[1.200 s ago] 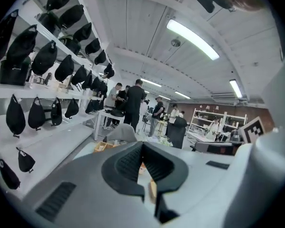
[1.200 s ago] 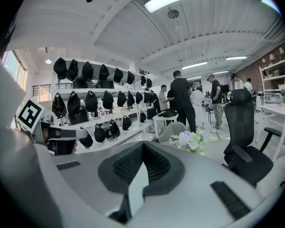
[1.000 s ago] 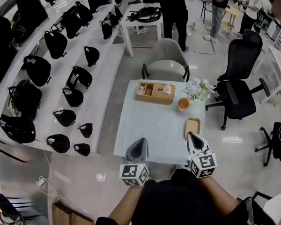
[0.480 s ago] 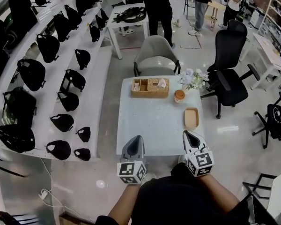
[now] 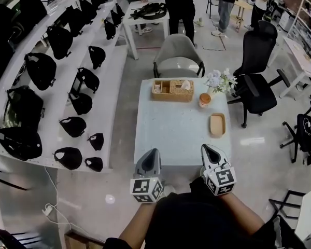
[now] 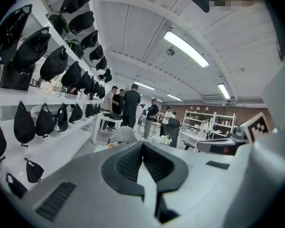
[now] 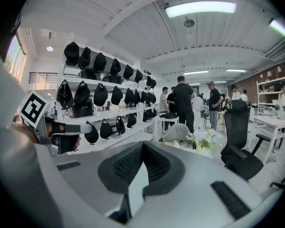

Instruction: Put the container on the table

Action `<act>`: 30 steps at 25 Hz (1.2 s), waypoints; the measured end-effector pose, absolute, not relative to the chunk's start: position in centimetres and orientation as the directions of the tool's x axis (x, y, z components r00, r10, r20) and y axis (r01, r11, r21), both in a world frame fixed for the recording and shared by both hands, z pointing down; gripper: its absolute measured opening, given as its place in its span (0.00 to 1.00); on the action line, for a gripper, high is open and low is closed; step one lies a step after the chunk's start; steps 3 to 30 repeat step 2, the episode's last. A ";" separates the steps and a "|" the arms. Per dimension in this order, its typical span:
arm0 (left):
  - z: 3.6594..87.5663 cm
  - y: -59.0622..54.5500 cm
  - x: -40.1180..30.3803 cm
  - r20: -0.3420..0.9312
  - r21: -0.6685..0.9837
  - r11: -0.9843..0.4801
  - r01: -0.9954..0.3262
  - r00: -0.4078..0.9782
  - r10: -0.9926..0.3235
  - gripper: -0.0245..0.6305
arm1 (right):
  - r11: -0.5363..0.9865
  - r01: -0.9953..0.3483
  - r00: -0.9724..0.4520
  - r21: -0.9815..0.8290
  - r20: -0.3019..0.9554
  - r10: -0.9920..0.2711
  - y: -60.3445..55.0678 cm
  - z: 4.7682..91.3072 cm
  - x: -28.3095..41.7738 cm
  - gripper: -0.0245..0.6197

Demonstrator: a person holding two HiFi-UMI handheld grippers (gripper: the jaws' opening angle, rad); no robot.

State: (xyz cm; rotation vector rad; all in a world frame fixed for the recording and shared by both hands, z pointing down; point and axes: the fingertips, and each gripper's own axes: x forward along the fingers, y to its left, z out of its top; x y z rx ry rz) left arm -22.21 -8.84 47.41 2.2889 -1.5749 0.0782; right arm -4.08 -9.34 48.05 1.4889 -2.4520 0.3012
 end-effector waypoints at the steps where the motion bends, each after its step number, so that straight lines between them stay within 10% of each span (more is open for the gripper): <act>1: 47.4 -8.7 -22.6 0.246 0.264 -0.312 -0.913 0.376 -0.893 0.05 | 0.456 -0.889 -0.445 -0.044 0.324 -0.835 -9.2 48.1 -4.5 0.04; 30: 47.4 -8.5 -23.0 0.247 0.267 -0.310 -0.913 0.376 -0.893 0.05 | 0.458 -0.888 -0.447 -0.045 0.325 -0.834 -9.0 48.1 -4.9 0.04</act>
